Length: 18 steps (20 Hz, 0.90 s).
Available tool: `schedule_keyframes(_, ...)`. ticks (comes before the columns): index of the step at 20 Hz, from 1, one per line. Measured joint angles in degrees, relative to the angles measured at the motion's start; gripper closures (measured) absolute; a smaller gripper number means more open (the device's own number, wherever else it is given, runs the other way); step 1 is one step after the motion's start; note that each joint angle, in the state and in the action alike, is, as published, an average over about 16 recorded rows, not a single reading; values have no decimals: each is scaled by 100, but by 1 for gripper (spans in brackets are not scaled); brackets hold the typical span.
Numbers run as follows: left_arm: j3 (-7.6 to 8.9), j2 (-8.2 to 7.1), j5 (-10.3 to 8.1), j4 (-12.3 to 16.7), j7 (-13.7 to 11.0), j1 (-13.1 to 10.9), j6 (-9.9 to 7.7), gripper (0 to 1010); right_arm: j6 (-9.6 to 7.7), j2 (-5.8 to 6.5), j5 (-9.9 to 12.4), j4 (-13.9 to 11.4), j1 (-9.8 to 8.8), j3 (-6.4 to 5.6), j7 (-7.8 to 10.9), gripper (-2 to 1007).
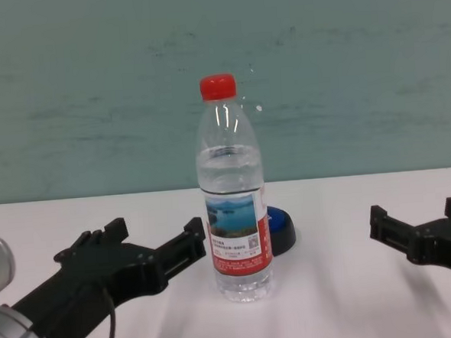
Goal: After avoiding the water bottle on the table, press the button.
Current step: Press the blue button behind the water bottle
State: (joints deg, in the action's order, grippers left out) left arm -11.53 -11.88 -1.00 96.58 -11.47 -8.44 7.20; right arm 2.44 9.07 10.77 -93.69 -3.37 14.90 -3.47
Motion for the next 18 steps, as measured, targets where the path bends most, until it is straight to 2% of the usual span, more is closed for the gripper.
schedule_keyframes(18, -71, 60, 3, -153, 27, 118, 35, 0, 0, 0, 0, 0, 0, 0, 0, 1)
